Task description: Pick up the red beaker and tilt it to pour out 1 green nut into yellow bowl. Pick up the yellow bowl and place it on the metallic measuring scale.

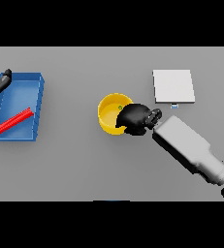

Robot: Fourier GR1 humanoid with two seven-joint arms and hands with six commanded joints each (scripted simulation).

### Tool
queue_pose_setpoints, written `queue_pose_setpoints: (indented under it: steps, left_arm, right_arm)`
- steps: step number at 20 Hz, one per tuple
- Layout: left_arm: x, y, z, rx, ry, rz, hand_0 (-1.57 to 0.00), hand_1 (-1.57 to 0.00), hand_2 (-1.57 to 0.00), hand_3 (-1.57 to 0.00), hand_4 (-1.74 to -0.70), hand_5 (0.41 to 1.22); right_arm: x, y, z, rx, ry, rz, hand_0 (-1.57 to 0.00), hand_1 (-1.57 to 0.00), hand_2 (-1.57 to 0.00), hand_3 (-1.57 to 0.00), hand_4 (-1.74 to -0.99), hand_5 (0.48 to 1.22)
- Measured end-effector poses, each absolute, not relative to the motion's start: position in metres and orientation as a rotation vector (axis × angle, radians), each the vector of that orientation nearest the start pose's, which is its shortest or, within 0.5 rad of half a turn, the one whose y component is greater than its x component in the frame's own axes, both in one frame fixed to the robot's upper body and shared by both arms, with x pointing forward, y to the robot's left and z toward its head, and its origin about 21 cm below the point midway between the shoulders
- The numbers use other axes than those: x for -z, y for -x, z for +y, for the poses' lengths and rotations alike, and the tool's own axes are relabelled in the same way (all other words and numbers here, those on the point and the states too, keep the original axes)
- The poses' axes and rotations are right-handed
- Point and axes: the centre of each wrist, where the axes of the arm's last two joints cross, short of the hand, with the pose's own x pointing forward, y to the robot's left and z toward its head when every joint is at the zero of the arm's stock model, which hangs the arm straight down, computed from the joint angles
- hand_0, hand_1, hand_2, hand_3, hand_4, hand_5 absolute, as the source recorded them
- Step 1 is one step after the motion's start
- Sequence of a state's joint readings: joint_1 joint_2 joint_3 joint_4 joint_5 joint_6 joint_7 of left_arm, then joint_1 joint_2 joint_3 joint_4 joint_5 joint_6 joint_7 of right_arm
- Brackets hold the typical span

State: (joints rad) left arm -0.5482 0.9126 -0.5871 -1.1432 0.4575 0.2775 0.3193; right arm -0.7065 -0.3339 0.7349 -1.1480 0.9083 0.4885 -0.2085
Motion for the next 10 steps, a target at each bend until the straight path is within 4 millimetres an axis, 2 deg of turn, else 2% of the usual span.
queue_pose_setpoints:
  steps: [5,7,10]
  left_arm:
    - [-0.100,-0.345,0.353,0.409,-0.584,-1.140,0.00,0.00,0.00,0.00,-0.72,0.694]
    - [-0.103,-0.346,0.356,0.398,-0.582,-1.132,0.00,0.00,0.00,0.00,-0.72,0.696]
    - [-0.098,-0.346,0.351,0.401,-0.575,-1.127,0.00,0.00,0.00,0.00,-0.72,0.693]
  right_arm:
    - [-0.053,-0.349,-0.121,-2.160,0.344,-1.217,-1.53,-1.52,-1.32,-1.31,-1.724,1.209]
    - [-0.060,-0.353,-0.122,-2.140,0.344,-1.235,-1.54,-1.54,-1.33,-1.34,-1.730,1.213]
    - [-0.079,-0.354,-0.130,-2.110,0.361,-1.243,-1.56,-1.56,-1.39,-1.28,-1.735,1.217]
